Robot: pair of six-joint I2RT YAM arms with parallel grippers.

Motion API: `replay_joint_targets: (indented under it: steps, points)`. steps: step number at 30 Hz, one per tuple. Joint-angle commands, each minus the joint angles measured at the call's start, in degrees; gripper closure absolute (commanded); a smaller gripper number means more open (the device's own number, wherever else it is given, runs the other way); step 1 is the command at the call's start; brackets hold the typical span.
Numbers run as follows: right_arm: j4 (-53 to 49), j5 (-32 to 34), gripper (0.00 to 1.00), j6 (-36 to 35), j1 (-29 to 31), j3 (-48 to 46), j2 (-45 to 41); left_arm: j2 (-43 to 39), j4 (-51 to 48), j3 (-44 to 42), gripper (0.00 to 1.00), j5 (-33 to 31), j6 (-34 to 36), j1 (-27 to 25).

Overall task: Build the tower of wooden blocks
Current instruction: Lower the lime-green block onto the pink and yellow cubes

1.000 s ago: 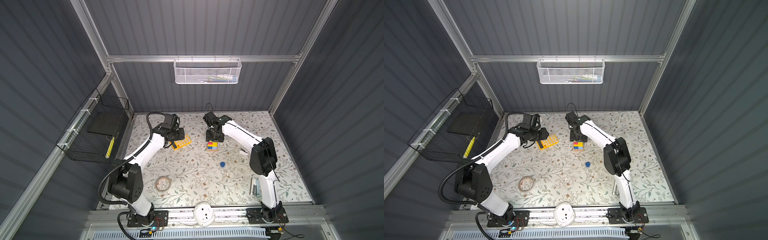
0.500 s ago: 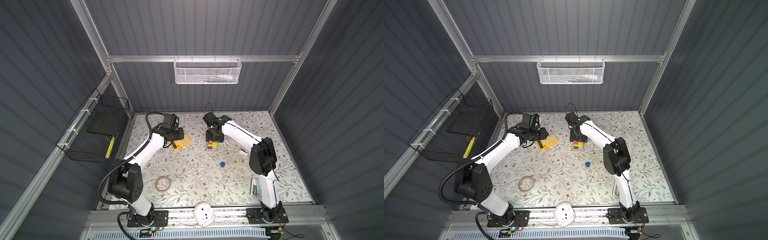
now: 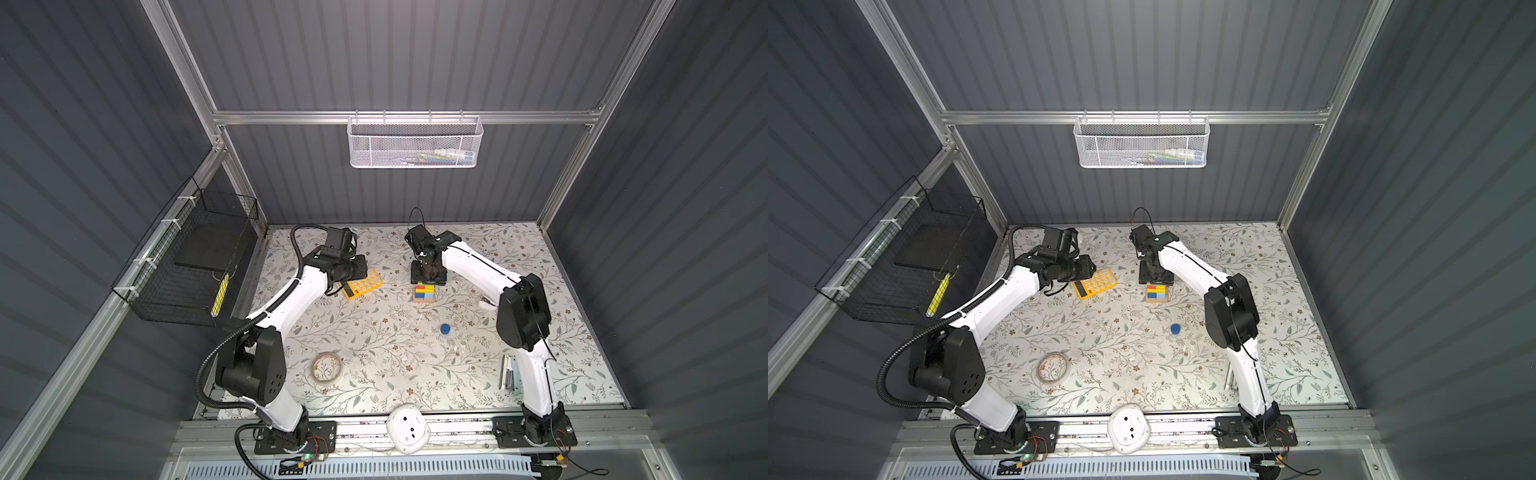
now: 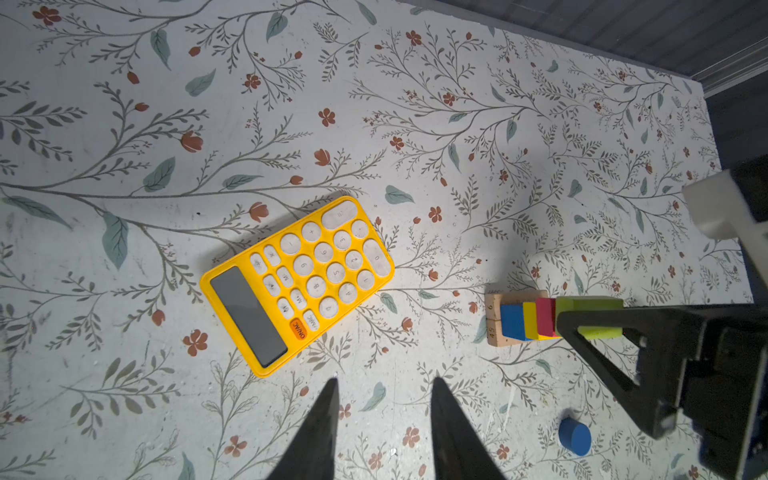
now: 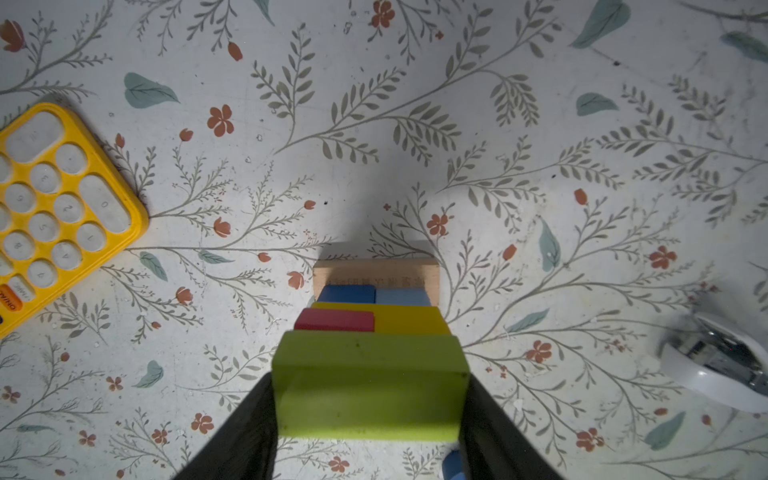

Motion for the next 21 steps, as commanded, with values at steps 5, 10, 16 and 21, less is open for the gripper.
replay_joint_targets:
  steps: [5, 10, 16, 21]
  points:
    - [-1.0, 0.1, 0.46, 0.6, -0.2, 1.3, 0.9, 0.7, 0.0, 0.5, 0.63, 1.2, 1.0, 0.6]
    - [-1.3, 0.4, 0.43, 0.7, -0.3, 1.3, 0.8, 0.7, 0.1, 0.5, 0.63, 1.4, 0.9, 0.6]
    - [-1.5, 0.5, 0.36, 0.7, -0.2, 1.4, 0.6, 0.7, 0.3, 0.5, 0.63, 1.7, 0.9, 0.7]
    - [-1.4, 0.6, 0.34, 0.8, -0.2, 1.4, 0.6, 0.7, 0.3, 0.5, 0.63, 1.7, 0.9, 0.7]
